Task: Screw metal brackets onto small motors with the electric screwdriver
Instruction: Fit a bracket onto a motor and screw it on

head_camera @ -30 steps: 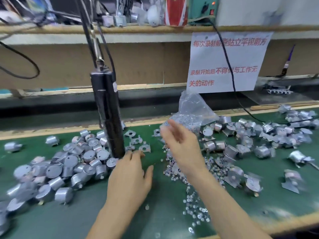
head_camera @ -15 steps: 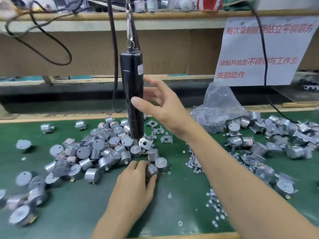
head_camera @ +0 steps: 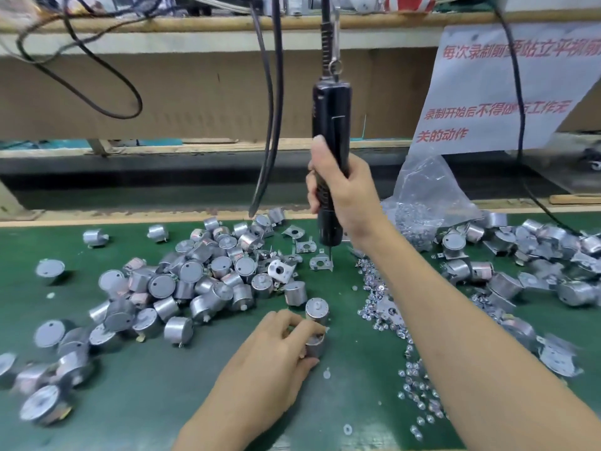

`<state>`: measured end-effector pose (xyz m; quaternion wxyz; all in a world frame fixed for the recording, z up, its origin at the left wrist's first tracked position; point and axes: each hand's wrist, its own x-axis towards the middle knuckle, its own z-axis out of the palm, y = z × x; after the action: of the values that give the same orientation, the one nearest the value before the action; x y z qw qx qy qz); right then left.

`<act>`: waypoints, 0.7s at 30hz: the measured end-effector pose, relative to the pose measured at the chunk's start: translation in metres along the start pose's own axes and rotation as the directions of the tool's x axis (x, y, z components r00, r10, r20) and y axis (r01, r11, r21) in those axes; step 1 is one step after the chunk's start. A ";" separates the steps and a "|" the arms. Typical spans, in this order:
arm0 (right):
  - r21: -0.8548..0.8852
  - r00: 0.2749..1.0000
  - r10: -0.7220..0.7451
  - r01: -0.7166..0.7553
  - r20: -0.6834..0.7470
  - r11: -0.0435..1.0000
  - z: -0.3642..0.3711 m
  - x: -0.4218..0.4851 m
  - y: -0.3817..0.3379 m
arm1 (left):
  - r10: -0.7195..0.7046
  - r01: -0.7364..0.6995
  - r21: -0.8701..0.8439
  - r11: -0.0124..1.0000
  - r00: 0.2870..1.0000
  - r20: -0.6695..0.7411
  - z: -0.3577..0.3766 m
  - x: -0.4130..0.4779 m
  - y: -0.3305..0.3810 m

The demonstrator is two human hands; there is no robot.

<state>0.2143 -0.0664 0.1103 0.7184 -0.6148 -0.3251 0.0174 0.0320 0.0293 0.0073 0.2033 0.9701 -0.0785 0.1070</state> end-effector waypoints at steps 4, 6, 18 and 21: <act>0.077 0.999 0.041 -0.041 0.004 0.996 -0.018 0.000 -0.003 | 0.012 -0.012 -0.001 1.000 0.995 -0.101 -0.002 0.006 0.009; 0.091 0.998 0.058 -0.057 -0.009 0.994 -0.026 -0.001 -0.001 | -0.026 0.031 0.018 0.999 0.977 -0.212 -0.005 0.019 0.012; 0.161 0.990 0.140 -0.139 0.000 0.977 -0.046 -0.019 0.017 | -0.331 0.284 0.449 0.847 0.943 0.027 0.000 0.128 0.010; 0.211 0.988 0.147 -0.155 0.058 0.965 -0.047 -0.021 0.015 | -0.352 0.289 0.423 0.859 0.933 0.077 0.005 0.128 0.007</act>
<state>0.2261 -0.1126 0.0863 0.7703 -0.5560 -0.2883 0.1199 0.1552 0.0072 0.0361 0.0065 0.9956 0.0929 0.0114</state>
